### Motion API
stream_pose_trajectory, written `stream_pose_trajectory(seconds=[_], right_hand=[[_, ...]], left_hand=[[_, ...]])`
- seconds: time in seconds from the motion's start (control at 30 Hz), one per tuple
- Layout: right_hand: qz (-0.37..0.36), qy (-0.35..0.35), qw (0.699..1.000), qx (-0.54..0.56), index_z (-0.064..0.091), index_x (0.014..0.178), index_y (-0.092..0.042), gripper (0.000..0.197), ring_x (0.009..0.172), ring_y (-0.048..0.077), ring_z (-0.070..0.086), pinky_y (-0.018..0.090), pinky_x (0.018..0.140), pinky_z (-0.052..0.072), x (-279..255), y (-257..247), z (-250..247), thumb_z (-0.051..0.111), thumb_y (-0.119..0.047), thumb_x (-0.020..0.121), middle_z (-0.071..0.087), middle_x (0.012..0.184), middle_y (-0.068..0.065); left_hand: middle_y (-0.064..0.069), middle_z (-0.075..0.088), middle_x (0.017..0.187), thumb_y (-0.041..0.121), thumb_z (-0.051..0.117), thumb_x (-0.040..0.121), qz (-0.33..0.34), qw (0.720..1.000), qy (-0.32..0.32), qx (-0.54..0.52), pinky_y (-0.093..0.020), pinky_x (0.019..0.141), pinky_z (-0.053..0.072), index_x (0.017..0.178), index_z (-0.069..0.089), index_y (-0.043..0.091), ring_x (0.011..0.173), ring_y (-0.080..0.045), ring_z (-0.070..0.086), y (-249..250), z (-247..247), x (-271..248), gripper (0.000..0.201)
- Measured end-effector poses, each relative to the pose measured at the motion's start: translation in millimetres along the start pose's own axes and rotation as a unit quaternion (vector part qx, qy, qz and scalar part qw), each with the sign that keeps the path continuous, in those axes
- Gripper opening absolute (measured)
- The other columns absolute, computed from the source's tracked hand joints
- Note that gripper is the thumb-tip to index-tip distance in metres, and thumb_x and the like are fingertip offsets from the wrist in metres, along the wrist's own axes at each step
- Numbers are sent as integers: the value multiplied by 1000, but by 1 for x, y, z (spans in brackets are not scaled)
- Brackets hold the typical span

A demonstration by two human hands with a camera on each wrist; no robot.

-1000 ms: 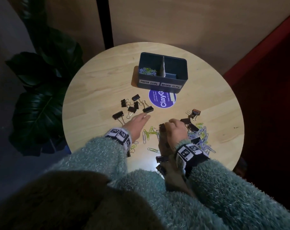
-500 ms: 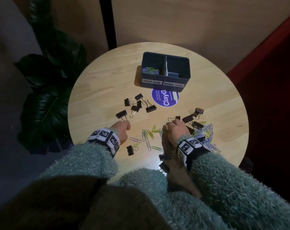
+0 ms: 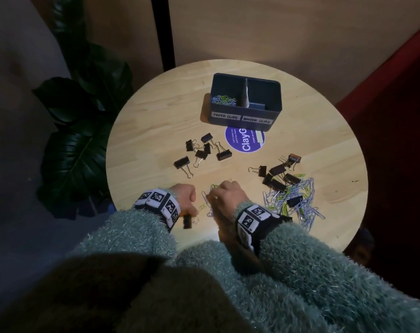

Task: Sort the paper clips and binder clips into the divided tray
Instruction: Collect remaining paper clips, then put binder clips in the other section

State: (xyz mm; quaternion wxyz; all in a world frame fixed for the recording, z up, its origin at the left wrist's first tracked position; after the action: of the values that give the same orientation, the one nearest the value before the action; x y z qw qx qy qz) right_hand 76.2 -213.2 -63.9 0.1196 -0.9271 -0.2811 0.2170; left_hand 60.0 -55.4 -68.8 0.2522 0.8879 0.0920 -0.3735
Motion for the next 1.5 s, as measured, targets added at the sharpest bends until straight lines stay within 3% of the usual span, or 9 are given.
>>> stream_pose_trajectory(seconds=[0.17,0.3,0.4,0.57,0.7,1.0,1.13,1.27,1.5], right_hand=[[-103,-75,985,-119,56,121,-38,40,132,29,30,41,107,31,-8,-14,0,65,-30,83,38,142,-3],[-5,-38,998,-58,62,115,-38,32,128,24,33,39,110,31,-9,16,-13,64,-31,83,43,138,-6],[129,14,989,69,61,115,-27,27,124,22,38,39,108,35,-15,48,-20,57,-34,89,47,127,1],[189,-111,975,26,35,132,-26,89,124,24,39,43,105,39,-20,63,-16,77,-57,59,40,130,3],[174,-98,980,15,31,132,-25,101,119,23,42,44,101,41,-11,51,-4,82,-56,51,42,127,3],[275,-112,942,154,38,125,-18,75,112,28,55,43,98,47,-16,86,-24,82,-10,64,55,120,7],[250,6,963,102,39,123,-25,43,112,27,54,45,94,50,-9,84,-27,59,-31,86,53,117,7],[168,-69,982,-47,26,135,-28,95,119,27,39,44,102,39,-9,65,-18,81,-40,59,38,130,6],[124,-83,988,-48,45,129,-29,61,120,28,42,42,100,38,-4,65,-19,70,-44,76,51,128,2]], left_hand=[[0,55,84,7,72,72,-22,1000,-3,-2,-26,56,43,85,51,20,70,-15,53,-11,-8,-3,28],[-3,56,104,6,71,74,3,999,37,-15,-25,66,51,100,52,20,84,-16,57,-5,-4,-4,35],[-2,36,138,13,74,74,47,998,47,14,-32,85,54,137,35,28,116,-22,52,10,3,-1,76],[-5,23,146,37,84,62,77,988,1,133,-46,97,48,147,3,35,128,-28,43,38,14,5,118],[-9,26,143,55,84,50,90,979,13,180,-48,93,48,146,-16,33,125,-31,45,48,21,11,140],[-2,32,142,42,75,72,95,989,45,108,-41,88,54,144,22,36,114,-26,54,44,13,17,90],[-1,35,133,42,78,68,112,982,96,114,-39,93,50,142,29,31,119,-21,44,45,13,18,90],[-2,34,132,44,79,67,128,976,102,145,-37,97,44,144,25,28,123,-21,35,50,20,20,95],[-4,52,116,15,70,81,141,986,85,38,-35,95,48,117,58,15,107,-22,55,53,22,24,38]])
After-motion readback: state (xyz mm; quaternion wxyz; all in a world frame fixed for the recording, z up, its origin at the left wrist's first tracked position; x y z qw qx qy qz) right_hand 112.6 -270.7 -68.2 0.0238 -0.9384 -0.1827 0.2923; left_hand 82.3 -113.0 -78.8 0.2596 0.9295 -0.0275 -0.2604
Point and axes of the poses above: each hand's wrist, its own x-axis towards the middle knuckle, its own z-axis out of the palm, y = z × x, the point moved 2 cm from there along x, towards the middle knuckle
